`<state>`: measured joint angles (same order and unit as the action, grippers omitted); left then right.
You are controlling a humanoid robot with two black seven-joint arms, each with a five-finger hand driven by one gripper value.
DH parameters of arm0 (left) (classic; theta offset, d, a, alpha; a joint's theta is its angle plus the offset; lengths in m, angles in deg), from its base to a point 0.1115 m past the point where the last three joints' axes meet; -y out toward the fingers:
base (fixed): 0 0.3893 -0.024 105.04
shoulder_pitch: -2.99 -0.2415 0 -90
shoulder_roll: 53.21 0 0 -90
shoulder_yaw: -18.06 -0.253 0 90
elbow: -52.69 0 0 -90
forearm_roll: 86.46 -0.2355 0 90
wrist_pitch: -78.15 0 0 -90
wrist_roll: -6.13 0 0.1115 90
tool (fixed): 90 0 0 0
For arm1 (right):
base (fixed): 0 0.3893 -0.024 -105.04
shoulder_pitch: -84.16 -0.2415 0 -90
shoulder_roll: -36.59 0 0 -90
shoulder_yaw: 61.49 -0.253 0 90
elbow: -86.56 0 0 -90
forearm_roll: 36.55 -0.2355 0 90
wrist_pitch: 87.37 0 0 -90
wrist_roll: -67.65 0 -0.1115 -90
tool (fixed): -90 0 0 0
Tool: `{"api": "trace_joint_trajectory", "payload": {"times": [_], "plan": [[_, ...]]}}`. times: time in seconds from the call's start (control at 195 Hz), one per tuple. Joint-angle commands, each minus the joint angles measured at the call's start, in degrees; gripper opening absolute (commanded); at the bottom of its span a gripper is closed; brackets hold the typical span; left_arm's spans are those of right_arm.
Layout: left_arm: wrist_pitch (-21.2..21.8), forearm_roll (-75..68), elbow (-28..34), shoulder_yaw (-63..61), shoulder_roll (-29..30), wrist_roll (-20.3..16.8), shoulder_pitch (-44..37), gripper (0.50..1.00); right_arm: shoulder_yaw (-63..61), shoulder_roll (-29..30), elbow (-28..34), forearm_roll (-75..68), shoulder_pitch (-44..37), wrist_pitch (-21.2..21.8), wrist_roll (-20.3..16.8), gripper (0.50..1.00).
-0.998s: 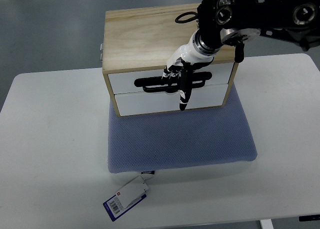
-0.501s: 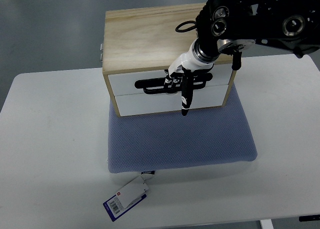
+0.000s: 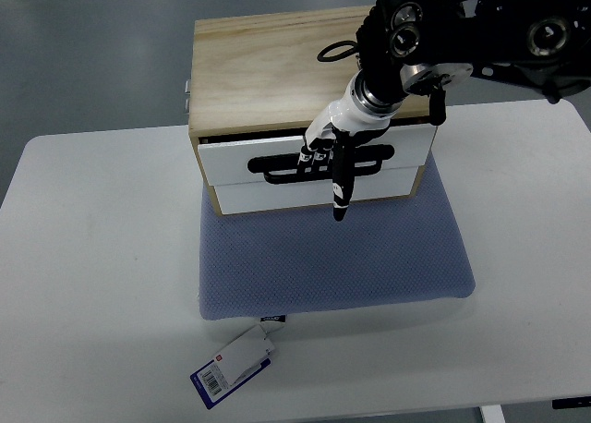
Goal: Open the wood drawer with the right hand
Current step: 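Pull the upper white drawer toward the robot with the right hand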
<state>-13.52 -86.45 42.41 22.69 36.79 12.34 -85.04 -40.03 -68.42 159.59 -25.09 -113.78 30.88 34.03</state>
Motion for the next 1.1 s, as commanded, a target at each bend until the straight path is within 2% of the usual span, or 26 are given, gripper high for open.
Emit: {"api": "trace_joint_trajectory", "payload": {"times": [0.0, 0.266, 1.095], "plan": [[0.0, 0.0, 0.1, -0.1, 0.0, -0.1, 0.2, 1.000, -0.2, 0.0, 0.6, -1.2, -1.1, 1.4, 0.2, 0.944], [0.4, 0.0, 0.3, -0.1, 0.0, -0.1, 0.5, 1.000, -0.3, -0.1, 2.1, -2.1, -1.3, 5.9, 0.8, 0.944], [0.4, 0.0, 1.1, -0.1, 0.0, -0.1, 0.5, 1.000, -1.9, -1.3, 3.4, -3.5, -0.9, 6.8, 2.8, 0.944]]}}
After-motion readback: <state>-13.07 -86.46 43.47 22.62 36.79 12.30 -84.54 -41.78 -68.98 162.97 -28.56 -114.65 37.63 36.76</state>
